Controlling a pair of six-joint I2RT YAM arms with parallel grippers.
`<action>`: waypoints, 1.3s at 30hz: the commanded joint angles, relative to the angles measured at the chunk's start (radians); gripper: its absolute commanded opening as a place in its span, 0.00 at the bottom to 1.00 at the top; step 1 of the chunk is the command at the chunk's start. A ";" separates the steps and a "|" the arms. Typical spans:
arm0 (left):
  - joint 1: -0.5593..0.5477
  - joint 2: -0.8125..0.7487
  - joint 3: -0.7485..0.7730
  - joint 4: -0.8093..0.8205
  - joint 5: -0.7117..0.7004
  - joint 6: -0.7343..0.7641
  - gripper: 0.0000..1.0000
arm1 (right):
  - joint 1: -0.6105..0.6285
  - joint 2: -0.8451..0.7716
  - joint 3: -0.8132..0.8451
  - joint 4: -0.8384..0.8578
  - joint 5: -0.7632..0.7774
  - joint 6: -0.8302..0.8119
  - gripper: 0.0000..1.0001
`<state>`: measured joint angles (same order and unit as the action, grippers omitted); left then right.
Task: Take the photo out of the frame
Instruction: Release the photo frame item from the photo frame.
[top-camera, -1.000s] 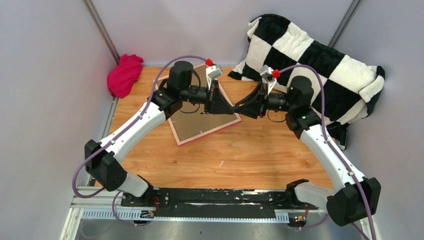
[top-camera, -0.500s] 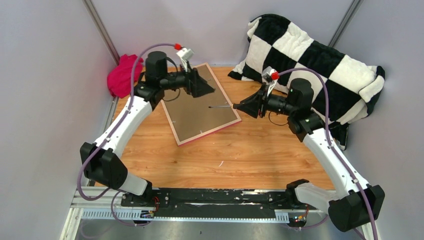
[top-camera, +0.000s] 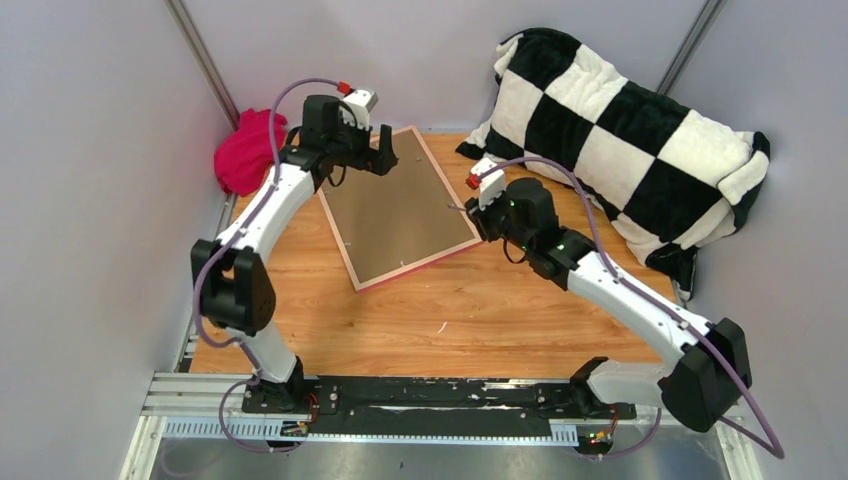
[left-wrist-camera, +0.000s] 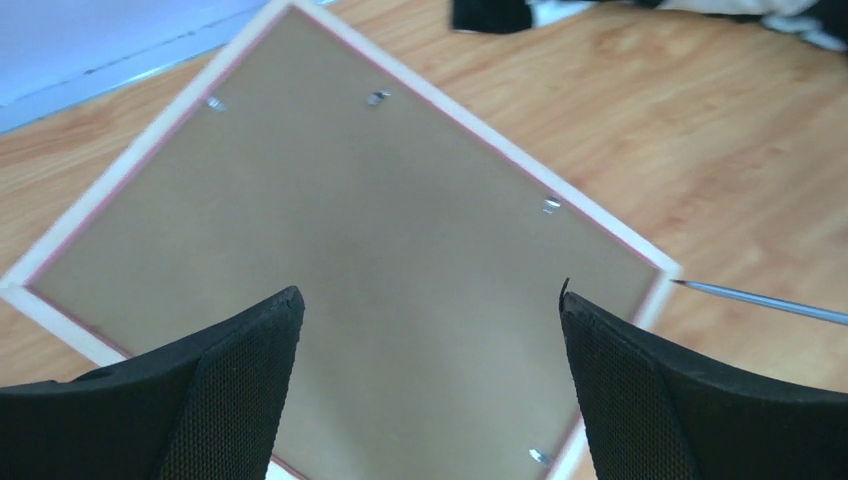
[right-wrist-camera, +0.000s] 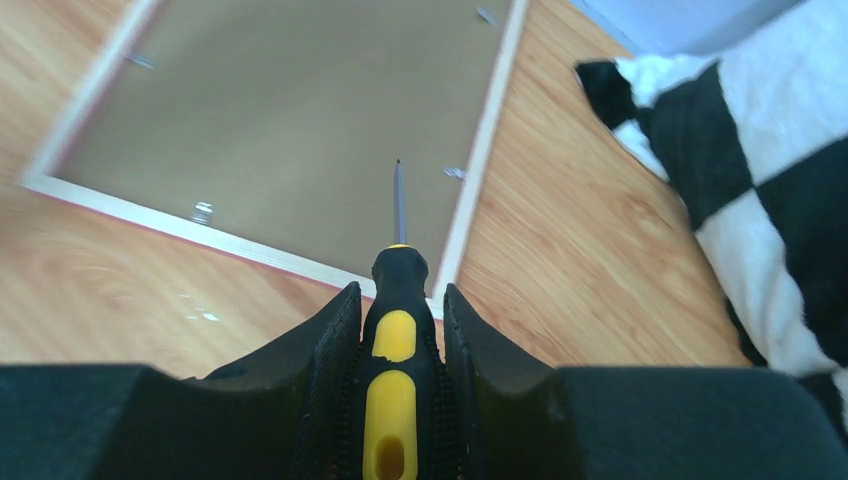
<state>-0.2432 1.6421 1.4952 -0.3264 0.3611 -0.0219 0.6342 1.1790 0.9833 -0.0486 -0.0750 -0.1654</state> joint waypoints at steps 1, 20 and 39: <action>0.015 0.157 0.160 -0.061 -0.137 0.089 1.00 | 0.029 0.073 -0.014 0.089 0.260 -0.107 0.00; 0.204 0.917 0.918 0.029 0.020 -0.110 1.00 | 0.029 0.263 0.073 -0.065 0.160 -0.088 0.00; 0.234 1.040 0.922 -0.013 -0.013 -0.169 0.97 | 0.030 0.337 0.083 -0.050 0.175 -0.099 0.00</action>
<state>-0.0223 2.6389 2.3836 -0.3313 0.3393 -0.1783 0.6521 1.4803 1.0405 -0.1329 0.0574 -0.2550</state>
